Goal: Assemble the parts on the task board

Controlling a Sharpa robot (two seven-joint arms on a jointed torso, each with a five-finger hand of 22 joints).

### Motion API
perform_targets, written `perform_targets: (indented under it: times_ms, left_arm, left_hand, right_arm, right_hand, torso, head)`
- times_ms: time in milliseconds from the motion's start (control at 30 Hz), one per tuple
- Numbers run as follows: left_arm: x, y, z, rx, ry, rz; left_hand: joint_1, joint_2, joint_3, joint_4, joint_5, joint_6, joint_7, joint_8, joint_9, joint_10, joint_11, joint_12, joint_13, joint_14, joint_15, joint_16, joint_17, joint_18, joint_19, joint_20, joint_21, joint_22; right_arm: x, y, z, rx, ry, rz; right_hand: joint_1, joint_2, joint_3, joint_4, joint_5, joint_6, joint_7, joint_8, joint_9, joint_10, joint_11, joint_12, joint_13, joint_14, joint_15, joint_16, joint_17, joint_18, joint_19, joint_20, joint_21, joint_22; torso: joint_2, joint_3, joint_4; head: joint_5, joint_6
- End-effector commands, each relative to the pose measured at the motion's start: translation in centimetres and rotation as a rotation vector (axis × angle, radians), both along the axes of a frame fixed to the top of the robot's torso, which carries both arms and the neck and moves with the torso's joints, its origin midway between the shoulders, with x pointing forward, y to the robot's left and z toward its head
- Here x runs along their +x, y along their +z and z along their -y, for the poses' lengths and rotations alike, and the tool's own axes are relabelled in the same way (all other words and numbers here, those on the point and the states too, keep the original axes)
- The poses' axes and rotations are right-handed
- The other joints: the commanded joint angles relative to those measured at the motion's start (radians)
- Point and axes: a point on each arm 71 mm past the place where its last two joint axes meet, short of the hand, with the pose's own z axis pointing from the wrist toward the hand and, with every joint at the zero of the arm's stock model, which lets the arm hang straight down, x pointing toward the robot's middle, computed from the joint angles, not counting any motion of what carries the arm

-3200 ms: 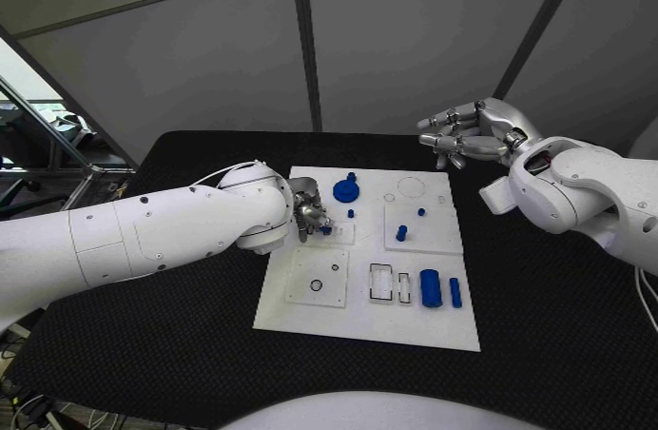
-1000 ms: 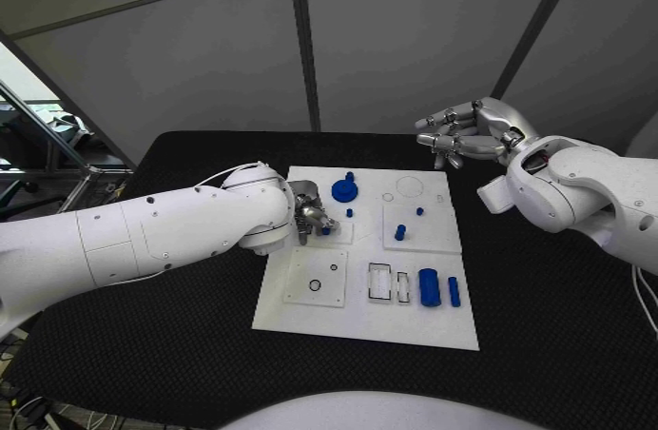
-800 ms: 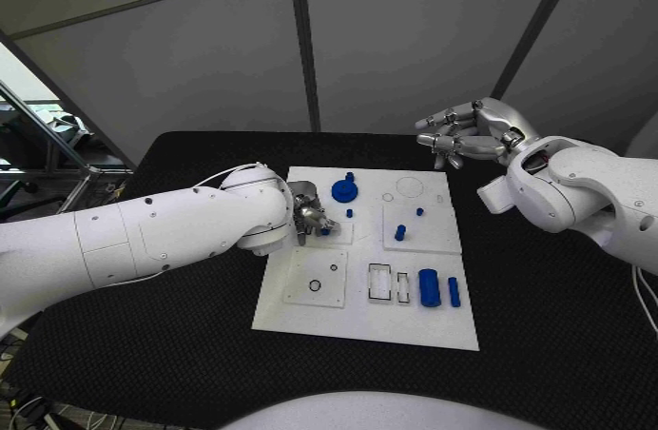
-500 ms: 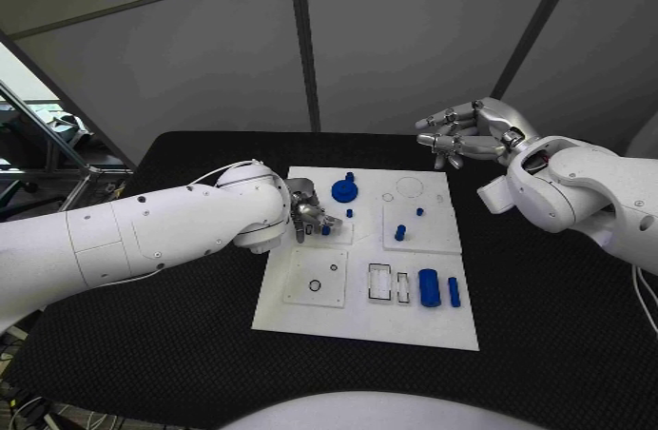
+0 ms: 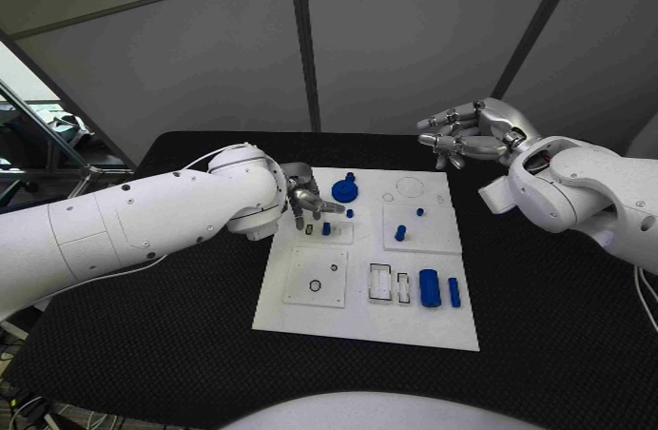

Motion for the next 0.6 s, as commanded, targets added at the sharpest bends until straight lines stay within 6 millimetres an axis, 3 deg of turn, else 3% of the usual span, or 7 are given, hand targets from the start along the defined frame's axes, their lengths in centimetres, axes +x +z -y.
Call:
perform_targets:
  times_ms: [33, 167, 333, 467, 600]
  left_arm:
    - [0.4, 0.6, -0.8, 0.06, -0.025, -0.051]
    - [1.8, 2.1, -2.1, 0.065, 0.0, -0.056]
    - [4.4, 4.2, -3.3, 0.025, 0.048, -0.053]
    - [5.6, 4.4, -4.0, 0.029, 0.074, -0.065]
    - [6.4, 3.8, -4.2, 0.054, 0.08, -0.091]
  left_hand:
    - [0.044, 0.024, -0.003, -0.012, -0.001, -0.028, 0.007, -0.022, -0.009, 0.063, 0.007, -0.021, 0.199, 0.005, 0.002, -0.006, 0.001, -0.023, 0.032, -0.002, -0.018, 0.17]
    - [0.091, 0.041, -0.009, -0.019, -0.001, -0.049, 0.019, -0.046, -0.024, 0.03, 0.017, -0.059, 0.155, 0.004, 0.008, -0.007, 0.001, -0.015, 0.01, 0.003, -0.045, 0.144]
    - [0.133, 0.041, -0.037, -0.015, -0.001, -0.098, 0.048, -0.086, -0.052, -0.052, 0.041, -0.144, 0.06, -0.029, 0.026, -0.017, -0.005, 0.014, -0.071, 0.018, -0.147, 0.052]
    - [0.126, 0.045, -0.059, 0.001, -0.001, -0.106, 0.053, -0.093, -0.062, -0.053, 0.046, -0.142, 0.061, -0.03, 0.03, -0.013, -0.006, 0.012, -0.067, 0.023, -0.144, 0.057]
    - [0.106, 0.055, -0.09, 0.004, -0.001, -0.1, 0.051, -0.093, -0.071, -0.032, 0.044, -0.12, 0.082, -0.018, 0.027, -0.006, -0.004, 0.005, -0.045, 0.023, -0.12, 0.081]
  right_arm:
    - [0.0, 0.2, 0.0, 0.004, 0.008, 0.011]
    - [0.0, 0.2, 0.0, 0.003, 0.006, 0.011]
    - [0.1, 0.2, 0.0, 0.003, 0.005, 0.011]
    - [0.1, 0.2, 0.0, 0.003, 0.005, 0.011]
    - [0.1, 0.2, -0.1, 0.003, 0.006, 0.01]
  right_hand:
    - [-0.009, 0.002, -0.001, 0.006, 0.006, -0.008, 0.001, 0.004, -0.001, -0.003, 0.001, 0.0, -0.001, 0.007, -0.003, -0.003, 0.001, 0.005, 0.006, 0.003, -0.006, -0.001]
    - [-0.009, 0.001, -0.001, 0.006, 0.009, -0.009, 0.001, 0.005, -0.001, -0.003, 0.001, 0.0, -0.001, 0.007, -0.003, -0.004, 0.001, 0.005, 0.007, 0.002, -0.007, -0.002]
    - [-0.009, 0.001, -0.001, 0.006, 0.009, -0.009, 0.001, 0.005, -0.001, -0.003, 0.001, 0.0, -0.001, 0.007, -0.003, -0.004, 0.001, 0.005, 0.007, 0.002, -0.007, -0.002]
    - [-0.009, 0.001, -0.001, 0.006, 0.009, -0.009, 0.001, 0.005, -0.001, -0.003, 0.001, 0.0, -0.001, 0.007, -0.003, -0.004, 0.001, 0.005, 0.007, 0.002, -0.007, -0.002]
    - [-0.007, 0.0, 0.0, 0.006, 0.014, -0.009, 0.0, 0.005, -0.001, -0.003, 0.0, 0.0, -0.002, 0.008, -0.003, -0.006, 0.001, 0.005, 0.008, 0.002, -0.008, -0.003]
  torso:
    - [-0.001, 0.0007, 0.0004]
    - [0.0, 0.0004, -0.0004]
    - [0.0, 0.001, -0.0021]
    - [0.002, 0.0011, -0.0033]
    - [0.003, -0.0001, 0.0]
  head:
    - [-0.003, 0.002]
    - [-0.002, 0.006]
    - [-0.001, 0.013]
    - [0.0, 0.016]
    - [0.0, 0.016]
